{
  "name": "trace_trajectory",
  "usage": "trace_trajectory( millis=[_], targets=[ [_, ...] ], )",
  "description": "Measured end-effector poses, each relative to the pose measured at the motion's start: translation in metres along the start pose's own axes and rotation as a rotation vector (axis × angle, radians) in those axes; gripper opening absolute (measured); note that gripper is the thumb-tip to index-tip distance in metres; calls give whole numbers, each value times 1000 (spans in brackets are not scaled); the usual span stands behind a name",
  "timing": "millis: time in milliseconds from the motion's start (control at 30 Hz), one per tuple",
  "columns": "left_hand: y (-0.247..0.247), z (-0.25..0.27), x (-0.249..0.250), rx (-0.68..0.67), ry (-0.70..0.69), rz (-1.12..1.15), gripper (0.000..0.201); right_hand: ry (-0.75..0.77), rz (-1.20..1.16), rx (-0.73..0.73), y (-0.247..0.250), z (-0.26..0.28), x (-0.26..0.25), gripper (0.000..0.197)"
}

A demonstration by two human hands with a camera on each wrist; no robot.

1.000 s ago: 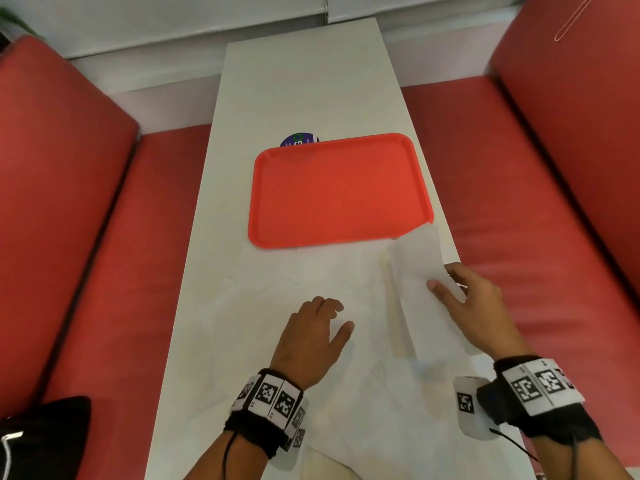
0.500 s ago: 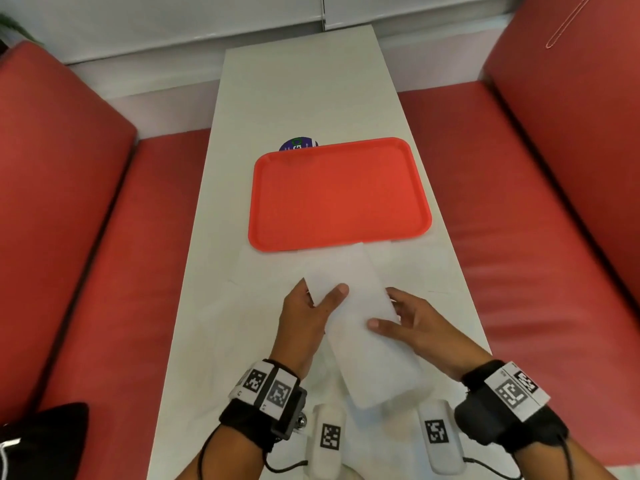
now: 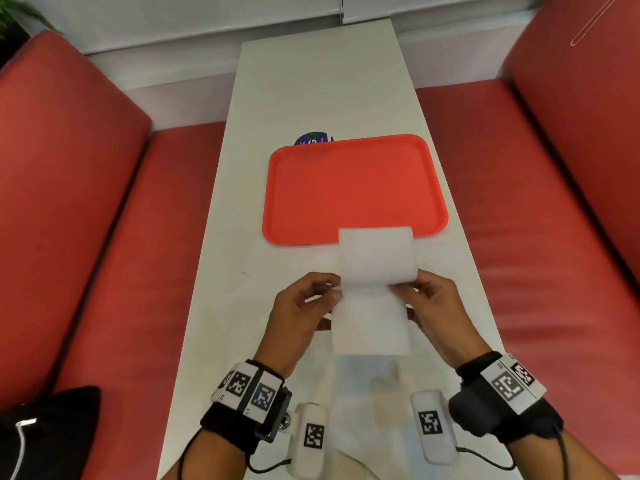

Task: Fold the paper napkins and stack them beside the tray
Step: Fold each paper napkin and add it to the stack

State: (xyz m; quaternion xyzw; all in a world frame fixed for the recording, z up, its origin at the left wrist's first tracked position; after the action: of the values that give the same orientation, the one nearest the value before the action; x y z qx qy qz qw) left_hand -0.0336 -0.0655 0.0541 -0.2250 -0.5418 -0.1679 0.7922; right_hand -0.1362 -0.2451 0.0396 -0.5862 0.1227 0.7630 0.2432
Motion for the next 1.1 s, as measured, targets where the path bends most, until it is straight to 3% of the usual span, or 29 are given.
trace_trajectory(
  millis=[133, 200, 400, 600, 667, 767, 900, 1100],
  targets=[
    [3, 1, 2, -69, -3, -13, 21, 153, 147, -62, 9, 2, -6, 36],
    [2, 1, 1, -92, 16, -19, 17, 248, 225, -95, 9, 4, -8, 33],
    [-4, 4, 1, -120, 89, 77, 12, 245, 179, -84, 5, 7, -6, 32],
    [-4, 2, 3, -93, 216, 266, 50, 302, 327, -26, -1, 11, -7, 48],
    [-2, 0, 2, -63, 217, 178, 52, 294, 346, -33, 0, 11, -6, 49],
    [-1, -2, -3, -33, 167, 19, 30, 262, 327, -62, 1, 11, -8, 49],
    [-1, -3, -7, -5, 173, 21, 15, 187, 270, 41, -7, 7, -11, 4],
    [-9, 0, -4, -28, 150, 25, 24, 109, 156, 72, -12, 4, -8, 30]
  ],
)
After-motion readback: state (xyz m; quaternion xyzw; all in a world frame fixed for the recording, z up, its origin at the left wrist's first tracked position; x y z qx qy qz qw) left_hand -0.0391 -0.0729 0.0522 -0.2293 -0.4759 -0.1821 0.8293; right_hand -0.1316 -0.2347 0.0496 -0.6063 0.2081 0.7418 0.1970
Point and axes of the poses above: each hand's wrist, its own z-axis away from the middle knuckle, its own y-axis out of the back of the hand, x = y × z, the point moved 1 cm from there along -z, towards the middle knuckle, and after that the axes turned 7 degrees about z, right-handed, at the moved point
